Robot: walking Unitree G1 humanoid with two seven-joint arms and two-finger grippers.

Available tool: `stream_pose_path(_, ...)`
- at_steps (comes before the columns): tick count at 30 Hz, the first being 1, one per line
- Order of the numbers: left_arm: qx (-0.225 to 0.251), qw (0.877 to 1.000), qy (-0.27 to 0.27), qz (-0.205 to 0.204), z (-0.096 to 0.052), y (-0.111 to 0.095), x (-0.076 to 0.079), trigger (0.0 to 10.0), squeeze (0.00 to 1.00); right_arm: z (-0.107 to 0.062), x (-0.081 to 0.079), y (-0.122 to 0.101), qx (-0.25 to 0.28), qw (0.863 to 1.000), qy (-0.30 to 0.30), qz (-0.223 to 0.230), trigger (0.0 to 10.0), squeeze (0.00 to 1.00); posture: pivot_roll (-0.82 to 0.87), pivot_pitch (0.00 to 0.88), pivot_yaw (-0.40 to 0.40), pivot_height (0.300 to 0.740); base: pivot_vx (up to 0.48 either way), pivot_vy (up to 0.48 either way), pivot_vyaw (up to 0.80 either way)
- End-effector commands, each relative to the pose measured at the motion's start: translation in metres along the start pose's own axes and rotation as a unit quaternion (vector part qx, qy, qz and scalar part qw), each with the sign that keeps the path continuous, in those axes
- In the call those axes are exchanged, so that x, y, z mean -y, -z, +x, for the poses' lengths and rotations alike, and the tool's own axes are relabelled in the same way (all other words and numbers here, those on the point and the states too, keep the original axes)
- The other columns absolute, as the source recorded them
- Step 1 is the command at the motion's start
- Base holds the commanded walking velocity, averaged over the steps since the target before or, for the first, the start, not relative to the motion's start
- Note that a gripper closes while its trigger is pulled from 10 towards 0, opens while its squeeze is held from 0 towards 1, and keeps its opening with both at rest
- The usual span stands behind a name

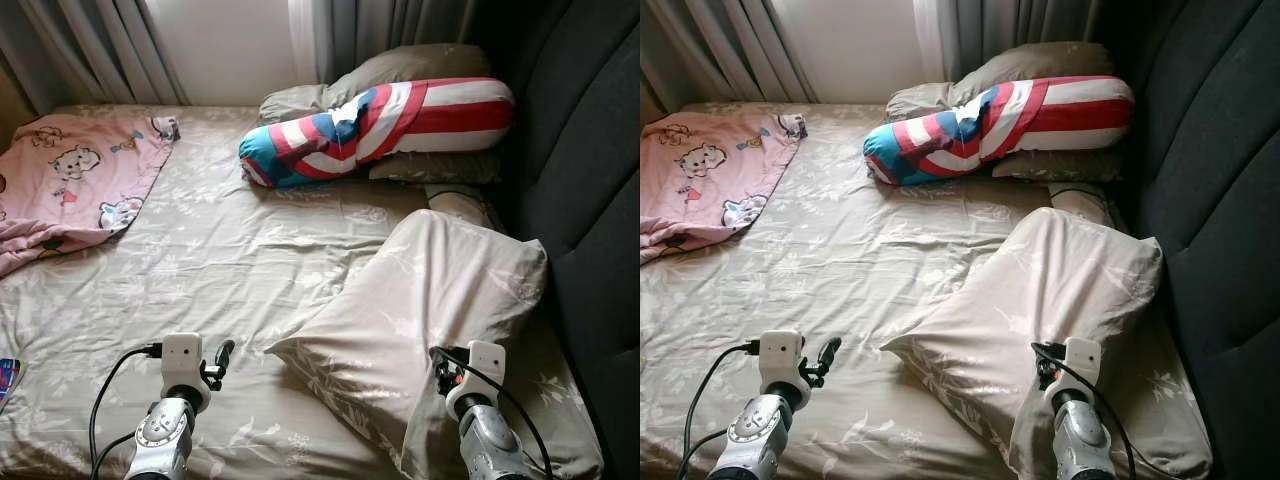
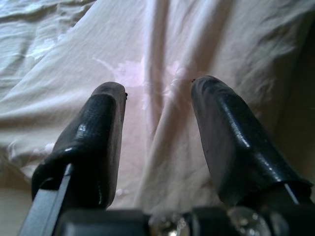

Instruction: Clean up the room

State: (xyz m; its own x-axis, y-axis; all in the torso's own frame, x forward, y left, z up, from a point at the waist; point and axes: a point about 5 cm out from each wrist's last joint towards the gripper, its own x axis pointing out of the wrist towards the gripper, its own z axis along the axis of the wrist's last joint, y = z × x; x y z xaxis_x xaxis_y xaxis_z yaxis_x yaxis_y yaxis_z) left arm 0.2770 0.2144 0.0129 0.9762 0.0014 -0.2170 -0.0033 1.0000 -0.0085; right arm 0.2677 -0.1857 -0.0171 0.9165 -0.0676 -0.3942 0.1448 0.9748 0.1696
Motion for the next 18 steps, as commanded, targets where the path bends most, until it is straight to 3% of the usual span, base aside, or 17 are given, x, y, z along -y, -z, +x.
stream_pose_path(1,0.012,1.000,-0.004,-0.008,-0.003,-0.001,-0.002,10.0,0.00,-0.004,0.005,0.006,-0.011,1.000,0.012,-0.010,10.0,0.00,0.05,0.060,-0.013,0.740,0.000,0.000,0.00)
stream_pose_path(9,0.032,0.999,-0.001,-0.004,0.002,-0.012,-0.006,10.0,0.00,-0.006,0.004,0.011,-0.017,1.000,0.012,-0.014,10.0,0.00,0.04,0.068,-0.010,0.700,0.000,0.000,0.00)
stream_pose_path(18,0.052,0.999,0.001,0.007,0.011,-0.030,-0.010,10.0,0.00,-0.004,0.003,0.007,-0.007,1.000,0.011,-0.015,10.0,0.00,0.05,0.065,-0.013,0.700,0.000,0.000,0.00)
